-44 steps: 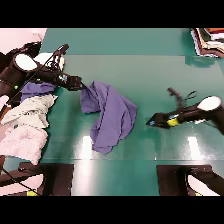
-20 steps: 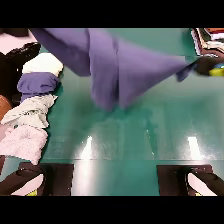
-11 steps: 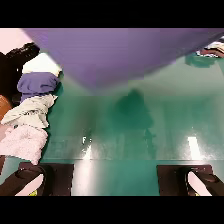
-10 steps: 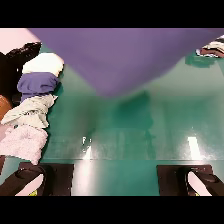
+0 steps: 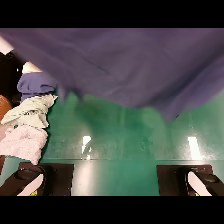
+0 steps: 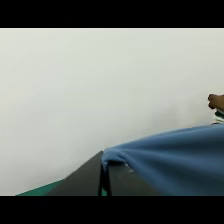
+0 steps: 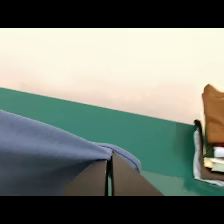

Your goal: Fold the shirts.

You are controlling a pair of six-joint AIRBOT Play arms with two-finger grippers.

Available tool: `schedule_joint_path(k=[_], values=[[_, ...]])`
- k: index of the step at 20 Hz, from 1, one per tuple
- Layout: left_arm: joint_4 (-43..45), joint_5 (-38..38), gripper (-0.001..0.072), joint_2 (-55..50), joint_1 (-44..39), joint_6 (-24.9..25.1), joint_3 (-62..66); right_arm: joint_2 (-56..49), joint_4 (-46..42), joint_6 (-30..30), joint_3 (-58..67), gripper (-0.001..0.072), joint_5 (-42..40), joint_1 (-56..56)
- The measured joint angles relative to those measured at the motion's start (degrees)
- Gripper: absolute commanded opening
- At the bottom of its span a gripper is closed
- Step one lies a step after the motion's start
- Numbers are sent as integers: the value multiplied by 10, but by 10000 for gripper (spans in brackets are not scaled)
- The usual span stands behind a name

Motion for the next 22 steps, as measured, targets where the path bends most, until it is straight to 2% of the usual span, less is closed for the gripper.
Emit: schedule_joint_path(k=[6,9,12,15,22], values=[[-35,-44,29,18,0,-21,-51,-64,-23,9,61,13,77,0],[-21,-64,29,-16,0,-30,-142,-130,-26,26,18,13,122,6],[33,-67,30,-83,0,-41,-233,-202,-37,39,-43,13,138,26],[77,-37,30,-179,0,-54,-291,-280,-57,50,-101,13,104,50],[111,83,30,-374,0,-70,-325,-434,-73,59,-156,13,-53,90]])
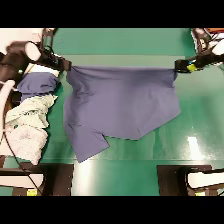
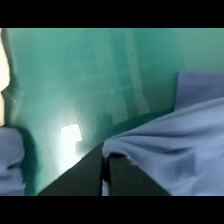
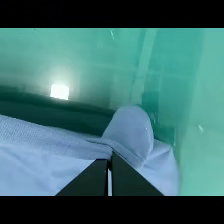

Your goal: Fold the shirts.

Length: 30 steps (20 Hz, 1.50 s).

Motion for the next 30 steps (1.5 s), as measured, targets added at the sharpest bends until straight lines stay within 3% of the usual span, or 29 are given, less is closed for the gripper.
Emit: schedule_joint_path(k=[5,8,13,23,30], values=[[1,17,30,-31,0,-8,5,-35,0,1,-5,13,-44,9],[1,8,30,-5,0,-8,33,-4,1,1,-6,13,-60,6],[8,1,30,119,0,-9,118,129,4,-2,12,13,-82,-10],[-1,-14,30,430,0,-9,195,381,0,-15,151,13,-8,-21],[-91,13,29,506,1,-9,204,488,-36,-28,163,13,14,-22]])
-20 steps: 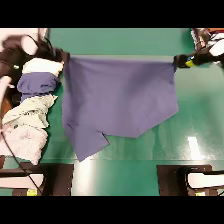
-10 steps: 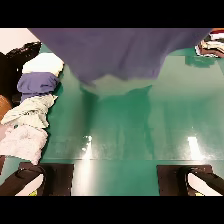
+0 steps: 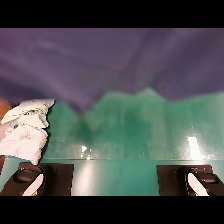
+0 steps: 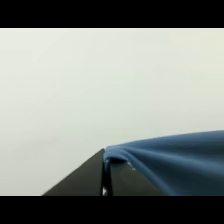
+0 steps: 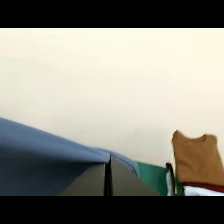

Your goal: Fold the shirts.

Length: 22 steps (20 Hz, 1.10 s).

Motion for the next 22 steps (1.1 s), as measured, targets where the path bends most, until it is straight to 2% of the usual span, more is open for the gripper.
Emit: schedule_joint_path(k=[2,5,9,12,15,20,21,22], values=[[-15,-16,29,-17,0,0,-1,-9,-11,-1,1,13,16,0],[-25,-83,30,-81,0,0,-2,-69,-19,-2,1,13,70,0],[-28,-221,30,-228,0,4,-8,-215,-23,-3,-2,13,168,1],[-28,-270,30,-350,0,17,-38,-332,-24,-3,-29,13,193,2],[-23,-238,30,-461,0,28,-75,-429,-23,-4,-77,13,161,3],[-4,-82,30,-573,0,34,-96,-545,4,-3,-99,14,67,4],[-3,-49,70,-581,0,34,-98,-562,14,-3,-90,17,52,3],[-1,-20,351,-588,0,34,-99,-579,25,-3,-79,117,43,3]])
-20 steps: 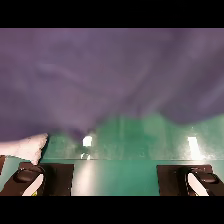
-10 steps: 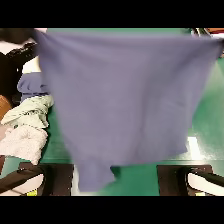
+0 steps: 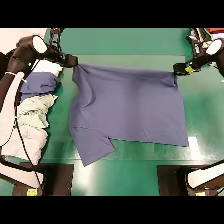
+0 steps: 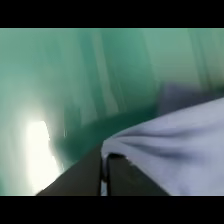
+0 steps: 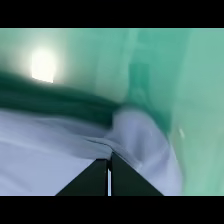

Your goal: Fold the shirts.

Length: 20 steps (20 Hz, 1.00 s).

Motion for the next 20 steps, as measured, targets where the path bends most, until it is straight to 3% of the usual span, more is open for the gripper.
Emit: schedule_joint_path(k=[1,2,6,10,14,20], values=[[3,22,583,-4,0,0,-1,-14,10,0,14,338,-8,0],[4,37,551,-8,0,-3,-1,-25,22,0,27,378,-14,-1],[6,33,547,-12,5,-22,10,-40,65,0,72,377,2,-10],[9,-69,547,6,49,-30,27,15,81,-6,46,377,57,-34],[-19,-200,547,46,111,-21,-26,123,87,-15,-83,377,92,-66],[-67,-232,547,183,155,4,-270,291,89,-20,-313,377,102,-110]])
